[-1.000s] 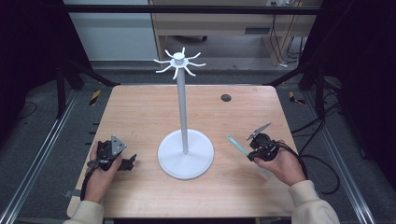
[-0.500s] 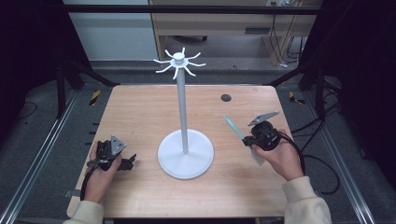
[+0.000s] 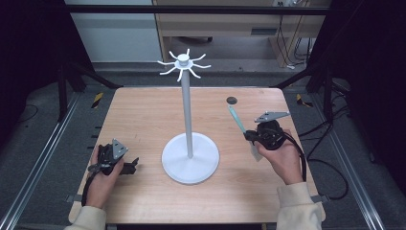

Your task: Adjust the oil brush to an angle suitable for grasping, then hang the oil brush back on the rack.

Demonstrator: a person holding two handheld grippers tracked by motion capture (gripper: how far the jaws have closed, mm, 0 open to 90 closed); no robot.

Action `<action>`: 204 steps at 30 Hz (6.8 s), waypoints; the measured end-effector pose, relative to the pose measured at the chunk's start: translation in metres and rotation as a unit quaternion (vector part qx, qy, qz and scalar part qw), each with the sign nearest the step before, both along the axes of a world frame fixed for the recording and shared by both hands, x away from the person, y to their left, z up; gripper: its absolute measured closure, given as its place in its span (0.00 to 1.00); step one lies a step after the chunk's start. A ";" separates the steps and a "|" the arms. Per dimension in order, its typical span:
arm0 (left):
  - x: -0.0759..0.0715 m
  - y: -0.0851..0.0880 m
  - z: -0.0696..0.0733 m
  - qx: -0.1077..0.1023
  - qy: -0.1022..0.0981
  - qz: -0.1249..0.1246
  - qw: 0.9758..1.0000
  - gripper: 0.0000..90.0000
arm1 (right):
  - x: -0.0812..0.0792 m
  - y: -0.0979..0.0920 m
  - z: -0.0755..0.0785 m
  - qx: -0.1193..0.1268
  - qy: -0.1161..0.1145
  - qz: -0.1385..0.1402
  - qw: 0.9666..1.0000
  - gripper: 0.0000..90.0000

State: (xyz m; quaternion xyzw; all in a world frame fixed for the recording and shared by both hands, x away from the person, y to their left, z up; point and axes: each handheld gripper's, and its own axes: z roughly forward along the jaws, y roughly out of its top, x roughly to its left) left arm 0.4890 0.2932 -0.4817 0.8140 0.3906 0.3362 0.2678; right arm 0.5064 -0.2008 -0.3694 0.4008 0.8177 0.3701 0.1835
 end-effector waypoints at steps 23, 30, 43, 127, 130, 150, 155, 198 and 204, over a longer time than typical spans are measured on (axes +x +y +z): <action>0.000 -0.001 0.001 0.003 -0.002 -0.004 1.000 0.03 | -0.008 0.003 0.005 0.038 -0.039 -0.014 0.998 0.92; 0.000 0.000 0.001 0.003 -0.002 -0.005 1.000 0.03 | -0.015 0.004 0.017 0.064 -0.067 -0.015 0.996 0.92; 0.000 -0.001 0.001 0.003 -0.001 -0.006 1.000 0.03 | -0.030 0.006 0.040 0.098 -0.113 -0.017 0.989 0.92; 0.000 -0.001 0.001 0.003 -0.002 -0.006 1.000 0.03 | -0.094 0.070 0.114 0.166 -0.234 0.086 0.954 0.92; 0.000 -0.001 0.001 0.004 -0.001 -0.006 1.000 0.03 | -0.092 0.072 0.113 0.164 -0.232 0.086 0.955 0.92; 0.000 -0.002 0.000 0.007 0.002 -0.008 1.000 0.03 | -0.086 0.078 0.112 0.157 -0.217 0.085 0.960 0.92; 0.000 -0.002 0.000 0.007 0.002 -0.008 1.000 0.03 | -0.083 0.080 0.110 0.156 -0.214 0.085 0.960 0.92; 0.000 -0.002 0.000 0.013 0.002 -0.009 1.000 0.03 | -0.067 0.097 0.105 0.155 -0.217 0.080 0.961 0.91; 0.000 -0.002 0.000 0.013 0.002 -0.008 1.000 0.03 | -0.066 0.097 0.105 0.154 -0.218 0.077 0.961 0.91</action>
